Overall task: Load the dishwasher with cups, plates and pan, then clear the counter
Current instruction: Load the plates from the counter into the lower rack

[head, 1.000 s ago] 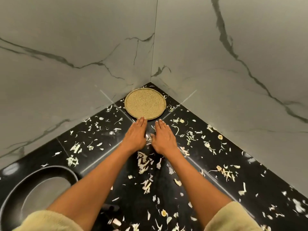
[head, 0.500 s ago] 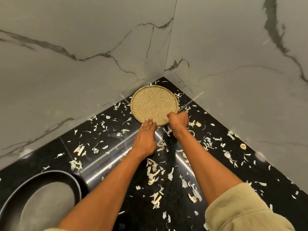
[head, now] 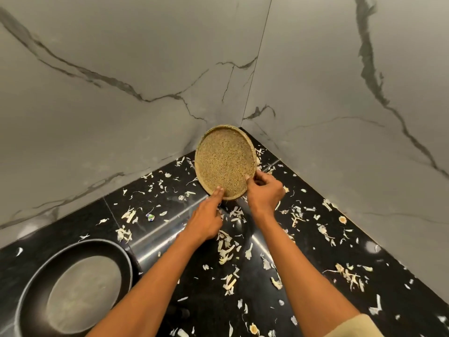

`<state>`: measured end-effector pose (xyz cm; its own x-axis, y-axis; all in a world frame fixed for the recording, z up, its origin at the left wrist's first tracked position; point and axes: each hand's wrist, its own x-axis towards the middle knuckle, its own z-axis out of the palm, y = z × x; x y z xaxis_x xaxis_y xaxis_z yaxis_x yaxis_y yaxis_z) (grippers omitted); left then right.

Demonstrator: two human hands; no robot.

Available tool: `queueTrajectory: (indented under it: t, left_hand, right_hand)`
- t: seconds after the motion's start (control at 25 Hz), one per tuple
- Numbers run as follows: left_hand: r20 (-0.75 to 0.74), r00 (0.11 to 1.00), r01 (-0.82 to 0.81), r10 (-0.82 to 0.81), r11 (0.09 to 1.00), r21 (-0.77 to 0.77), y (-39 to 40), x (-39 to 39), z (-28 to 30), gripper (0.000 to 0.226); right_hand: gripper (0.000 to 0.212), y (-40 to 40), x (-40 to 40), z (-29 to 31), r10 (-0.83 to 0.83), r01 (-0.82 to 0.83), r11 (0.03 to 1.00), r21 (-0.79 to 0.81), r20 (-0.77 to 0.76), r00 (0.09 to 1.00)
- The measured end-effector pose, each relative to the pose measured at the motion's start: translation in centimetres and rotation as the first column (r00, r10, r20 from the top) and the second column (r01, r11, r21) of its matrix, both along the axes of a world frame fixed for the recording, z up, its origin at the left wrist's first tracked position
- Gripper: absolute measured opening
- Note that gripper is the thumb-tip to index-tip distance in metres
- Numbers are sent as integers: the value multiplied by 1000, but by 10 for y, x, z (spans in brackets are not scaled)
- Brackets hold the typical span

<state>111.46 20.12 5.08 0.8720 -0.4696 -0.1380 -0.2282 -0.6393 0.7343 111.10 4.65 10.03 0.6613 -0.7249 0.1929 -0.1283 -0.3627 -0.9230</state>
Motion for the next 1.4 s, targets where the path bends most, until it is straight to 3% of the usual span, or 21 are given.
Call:
queueTrajectory:
  t: [0.08,0.16,0.28,0.4,0.56,0.72,0.88,1.08,1.2,1.4]
  left_hand:
    - [185,974,-93,127,979,-184,6,-13,29,81]
    - [425,872,-107,244,941,-321,13,-26,62,81]
    - [668,707,5,234,942,-336,27,-45,105,77]
    - [761,635,107,135,960,-260,37,-67,124,66]
    - [786,617,264,31,933,-244,36,-107,129,38]
    - [823,562,460,-89,860,-221,11,-163,128,37]
    - [848,495,644,-189,735,-212,-32,-234,134,33]
    - [888,378,840,-264,501,-209,-76,-329,133,33]
    - [894,312,920,-322,335,-201,-95,-404,128,39]
    - [876,229,973,-425,74,-219,-113,-545,128,31]
  right_hand:
    - [14,10,-18,13,32,-12,983,-184,109,994]
    - [11,18,-39,27,94,-27,928,-373,165,982]
    - [14,28,-79,49,192,-47,797,-602,179,965]
    - [16,32,-126,66,235,-15,668,-744,192,953]
    - [18,25,-205,82,202,38,509,-860,162,966]
    - [17,9,-292,86,84,99,439,-893,150,985]
    - [18,-5,-394,87,-110,137,466,-874,97,989]
    - [32,-8,-523,73,-340,241,508,-827,64,938]
    - [37,2,-611,64,-473,338,463,-819,94,876]
    - [34,42,-757,57,-659,473,311,-824,171,732]
